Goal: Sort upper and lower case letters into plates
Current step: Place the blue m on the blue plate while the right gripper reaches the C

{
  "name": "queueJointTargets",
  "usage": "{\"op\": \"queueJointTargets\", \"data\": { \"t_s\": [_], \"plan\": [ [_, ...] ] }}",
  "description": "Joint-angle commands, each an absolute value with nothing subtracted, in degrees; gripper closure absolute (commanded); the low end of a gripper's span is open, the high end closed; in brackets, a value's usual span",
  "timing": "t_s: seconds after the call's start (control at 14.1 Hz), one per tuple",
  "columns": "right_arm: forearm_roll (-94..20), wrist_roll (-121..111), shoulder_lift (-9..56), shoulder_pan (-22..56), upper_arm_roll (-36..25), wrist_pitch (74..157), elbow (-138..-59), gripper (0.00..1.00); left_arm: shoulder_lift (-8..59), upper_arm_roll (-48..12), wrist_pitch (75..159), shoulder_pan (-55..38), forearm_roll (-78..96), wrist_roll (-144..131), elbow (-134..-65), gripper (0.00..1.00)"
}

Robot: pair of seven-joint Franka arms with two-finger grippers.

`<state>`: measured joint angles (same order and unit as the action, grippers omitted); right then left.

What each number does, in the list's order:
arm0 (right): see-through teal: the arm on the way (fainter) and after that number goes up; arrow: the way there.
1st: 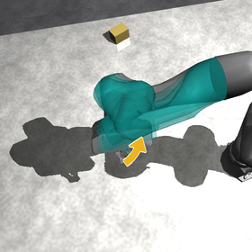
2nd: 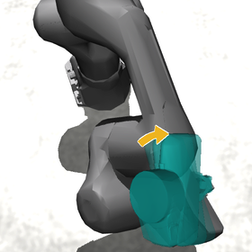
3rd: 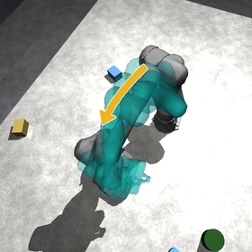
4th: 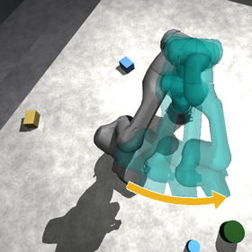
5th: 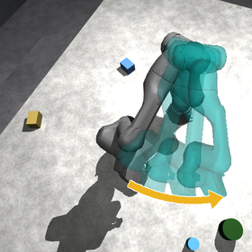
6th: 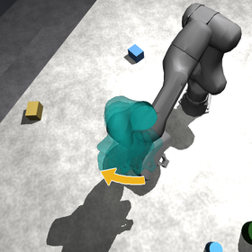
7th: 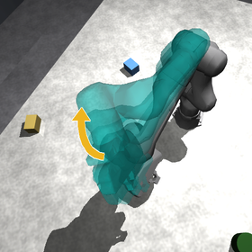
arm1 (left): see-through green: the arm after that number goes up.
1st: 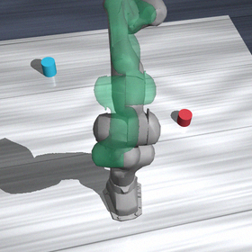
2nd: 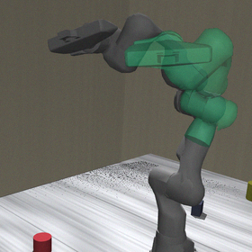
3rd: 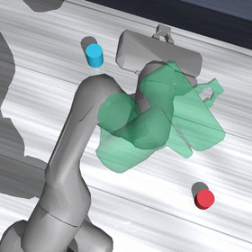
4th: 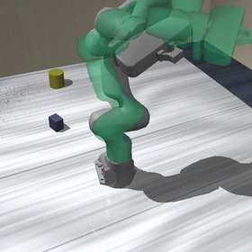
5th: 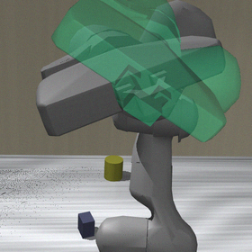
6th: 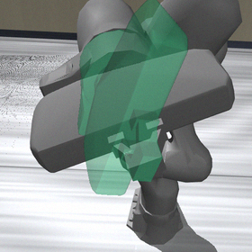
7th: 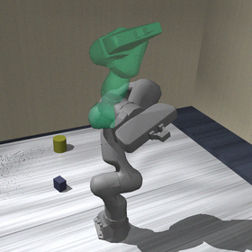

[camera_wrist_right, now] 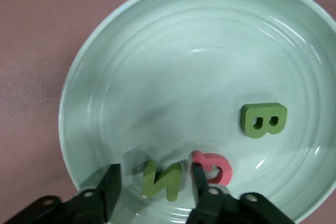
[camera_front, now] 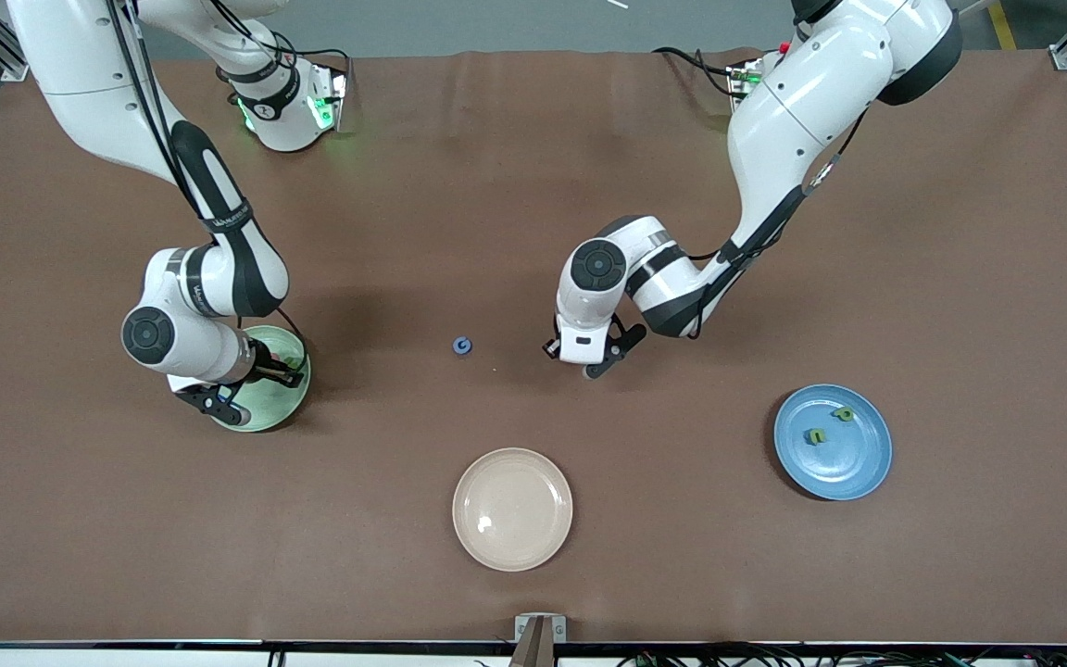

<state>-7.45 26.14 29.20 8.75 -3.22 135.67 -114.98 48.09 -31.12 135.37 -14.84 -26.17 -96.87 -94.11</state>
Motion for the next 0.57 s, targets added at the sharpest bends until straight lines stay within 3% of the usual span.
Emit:
{"op": "queueJointTargets", "data": {
  "t_s": [0.0, 0.21, 0.5],
  "plan": [
    [-7.0, 26.4, 27.9, 8.9, -2.7, 130.4, -111.9, 0.0, 47.5, -30.7, 133.7, -13.2, -27.7, -93.8, -91.9, 0.99],
    [-7.0, 32.8, 27.2, 12.8, -2.7, 120.8, -106.2, 0.0, 45.7, -30.8, 128.5, -8.3, -28.0, -83.1, -89.5, 0.99],
    [-7.7, 47.2, 27.6, 21.4, -2.6, 125.3, -106.1, 0.0, 43.8, -31.1, 124.5, -1.8, -28.0, -66.3, -87.5, 0.99]
  ]
}}
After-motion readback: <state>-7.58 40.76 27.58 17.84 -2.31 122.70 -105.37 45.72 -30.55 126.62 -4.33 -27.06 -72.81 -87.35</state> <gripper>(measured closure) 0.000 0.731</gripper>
